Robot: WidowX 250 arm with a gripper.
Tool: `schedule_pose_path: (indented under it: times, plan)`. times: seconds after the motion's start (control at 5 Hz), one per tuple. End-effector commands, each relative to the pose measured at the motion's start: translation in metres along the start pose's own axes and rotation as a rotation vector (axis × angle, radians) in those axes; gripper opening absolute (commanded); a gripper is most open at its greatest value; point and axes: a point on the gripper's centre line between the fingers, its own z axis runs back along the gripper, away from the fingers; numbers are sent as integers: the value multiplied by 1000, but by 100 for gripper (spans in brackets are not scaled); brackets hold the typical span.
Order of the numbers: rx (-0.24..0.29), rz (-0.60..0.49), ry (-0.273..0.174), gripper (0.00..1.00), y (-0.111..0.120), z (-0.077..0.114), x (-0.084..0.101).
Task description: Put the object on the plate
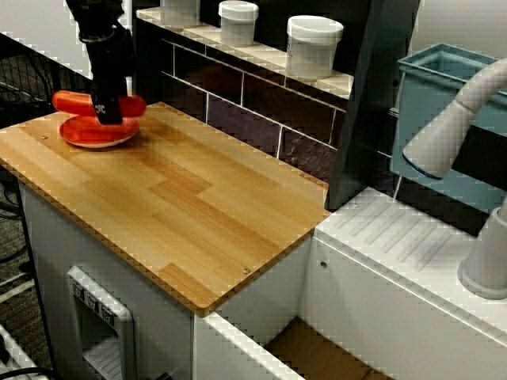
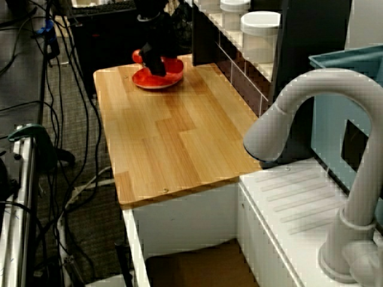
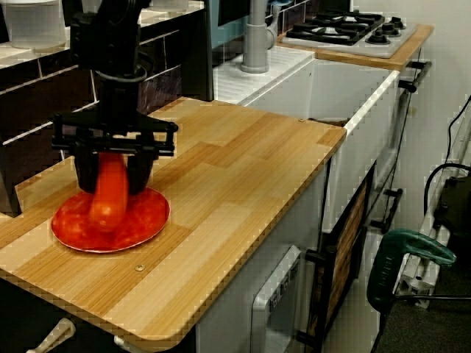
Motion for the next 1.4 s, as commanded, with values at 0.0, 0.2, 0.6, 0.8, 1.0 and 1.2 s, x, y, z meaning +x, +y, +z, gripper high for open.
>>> schedule_pose_path:
  times: [0.0,0.2,0.6,0.8,1.0,1.2]
  plan:
    - [24,-7,12,100,4,12,1]
    - [14,-6,11,100,3,12,0]
    - [4,5,2,100,5,16,-1]
    - [4,5,2,100,5,16,-1]
    - [4,5,2,100,5,16,-1]
    - [4,5,2,100,5,16,-1]
